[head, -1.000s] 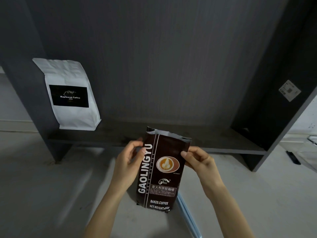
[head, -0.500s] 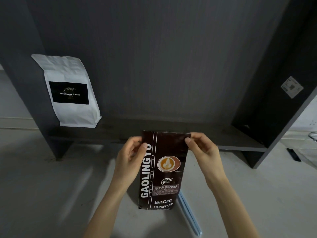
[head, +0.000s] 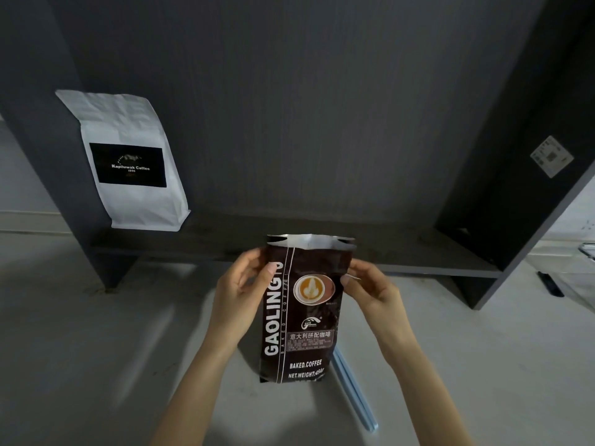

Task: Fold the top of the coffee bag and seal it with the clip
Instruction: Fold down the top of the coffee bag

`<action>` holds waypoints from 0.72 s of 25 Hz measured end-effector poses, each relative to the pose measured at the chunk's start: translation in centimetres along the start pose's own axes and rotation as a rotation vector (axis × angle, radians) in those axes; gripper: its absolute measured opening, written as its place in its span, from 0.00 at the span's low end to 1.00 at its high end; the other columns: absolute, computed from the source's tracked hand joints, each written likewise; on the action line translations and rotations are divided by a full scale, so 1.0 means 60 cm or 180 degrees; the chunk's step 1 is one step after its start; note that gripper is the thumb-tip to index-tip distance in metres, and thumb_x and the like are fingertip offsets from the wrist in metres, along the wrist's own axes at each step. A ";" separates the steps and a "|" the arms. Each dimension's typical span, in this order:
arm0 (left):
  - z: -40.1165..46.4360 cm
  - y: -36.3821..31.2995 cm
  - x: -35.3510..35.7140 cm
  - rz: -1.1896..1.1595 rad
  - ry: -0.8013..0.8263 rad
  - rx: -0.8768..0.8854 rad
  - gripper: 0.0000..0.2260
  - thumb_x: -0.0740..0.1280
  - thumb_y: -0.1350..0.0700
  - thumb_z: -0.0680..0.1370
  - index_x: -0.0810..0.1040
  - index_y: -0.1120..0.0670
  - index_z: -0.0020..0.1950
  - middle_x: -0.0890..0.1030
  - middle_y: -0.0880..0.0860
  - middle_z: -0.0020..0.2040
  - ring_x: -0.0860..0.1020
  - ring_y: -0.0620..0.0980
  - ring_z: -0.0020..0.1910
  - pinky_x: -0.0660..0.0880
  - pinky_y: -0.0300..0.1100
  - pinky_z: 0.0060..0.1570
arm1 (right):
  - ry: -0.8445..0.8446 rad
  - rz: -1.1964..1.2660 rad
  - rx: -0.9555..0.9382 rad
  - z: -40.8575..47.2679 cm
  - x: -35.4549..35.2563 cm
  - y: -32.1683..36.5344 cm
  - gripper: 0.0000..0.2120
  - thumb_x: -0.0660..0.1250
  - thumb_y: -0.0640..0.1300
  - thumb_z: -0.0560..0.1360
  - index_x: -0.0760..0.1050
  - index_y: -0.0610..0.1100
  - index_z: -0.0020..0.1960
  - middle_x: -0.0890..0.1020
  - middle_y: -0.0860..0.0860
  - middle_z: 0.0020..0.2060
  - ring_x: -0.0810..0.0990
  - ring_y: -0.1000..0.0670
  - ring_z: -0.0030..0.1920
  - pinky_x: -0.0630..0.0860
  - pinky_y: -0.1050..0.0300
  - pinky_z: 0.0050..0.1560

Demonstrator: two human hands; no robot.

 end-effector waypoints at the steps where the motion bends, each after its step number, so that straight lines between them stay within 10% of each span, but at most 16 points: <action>1: -0.003 0.007 0.001 0.0007 0.0054 -0.0036 0.09 0.65 0.61 0.73 0.78 0.46 0.46 0.83 0.39 0.38 0.79 0.34 0.42 0.72 0.23 0.39 | -0.0081 -0.0007 0.0021 -0.001 -0.003 -0.005 0.09 0.64 0.34 0.72 0.76 0.47 0.45 0.82 0.53 0.39 0.80 0.62 0.39 0.76 0.72 0.40; 9: -0.015 0.022 -0.002 0.0112 0.0162 -0.0069 0.23 0.56 0.77 0.69 0.77 0.50 0.40 0.84 0.41 0.37 0.79 0.33 0.43 0.71 0.23 0.44 | -0.0077 -0.0150 -0.0004 -0.006 0.005 -0.026 0.16 0.57 0.30 0.74 0.76 0.48 0.40 0.81 0.51 0.41 0.80 0.63 0.39 0.75 0.72 0.40; 18: -0.018 0.020 0.001 0.0280 0.0344 -0.0143 0.13 0.61 0.65 0.75 0.77 0.47 0.43 0.80 0.43 0.45 0.77 0.31 0.43 0.70 0.22 0.43 | 0.0011 -0.0029 0.0152 -0.014 0.004 -0.033 0.13 0.61 0.35 0.74 0.77 0.51 0.39 0.81 0.56 0.39 0.79 0.64 0.40 0.74 0.73 0.39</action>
Point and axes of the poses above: each hand's wrist, its own z-axis towards the middle knuckle, its own x-axis out of the palm, y = z × x, the point moved 8 cm from there along z, towards the middle knuckle
